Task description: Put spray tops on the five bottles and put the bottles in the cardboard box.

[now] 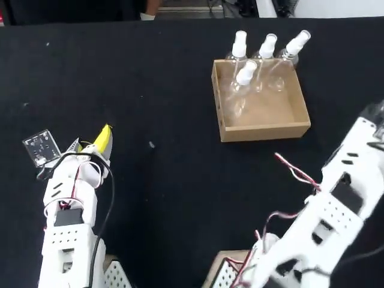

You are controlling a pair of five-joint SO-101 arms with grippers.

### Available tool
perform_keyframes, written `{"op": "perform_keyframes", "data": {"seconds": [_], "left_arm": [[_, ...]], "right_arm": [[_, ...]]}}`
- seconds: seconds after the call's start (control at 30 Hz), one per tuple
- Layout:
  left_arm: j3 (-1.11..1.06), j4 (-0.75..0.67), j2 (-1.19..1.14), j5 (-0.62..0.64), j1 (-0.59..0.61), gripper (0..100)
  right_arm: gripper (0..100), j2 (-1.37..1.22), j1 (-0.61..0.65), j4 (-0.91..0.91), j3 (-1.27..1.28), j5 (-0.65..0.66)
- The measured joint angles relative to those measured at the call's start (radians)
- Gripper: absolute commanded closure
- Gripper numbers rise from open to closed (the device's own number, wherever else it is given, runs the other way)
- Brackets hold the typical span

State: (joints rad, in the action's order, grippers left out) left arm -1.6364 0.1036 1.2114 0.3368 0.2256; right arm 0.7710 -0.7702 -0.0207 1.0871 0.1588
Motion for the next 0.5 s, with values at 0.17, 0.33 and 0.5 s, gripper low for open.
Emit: {"op": "perform_keyframes", "data": {"seconds": [0.17,0.33,0.5], "left_arm": [[0.0,0.0,0.0,0.0,0.0,72],[0.0,0.0,0.0,0.0,0.0,72],[0.0,0.0,0.0,0.0,0.0,72]], "right_arm": [[98.7,-0.275,-0.055,-0.437,0.089,0.0],[98.7,-0.534,-0.101,-0.651,0.084,-0.054],[98.7,-0.756,-0.144,-0.792,0.021,-0.107]]}}
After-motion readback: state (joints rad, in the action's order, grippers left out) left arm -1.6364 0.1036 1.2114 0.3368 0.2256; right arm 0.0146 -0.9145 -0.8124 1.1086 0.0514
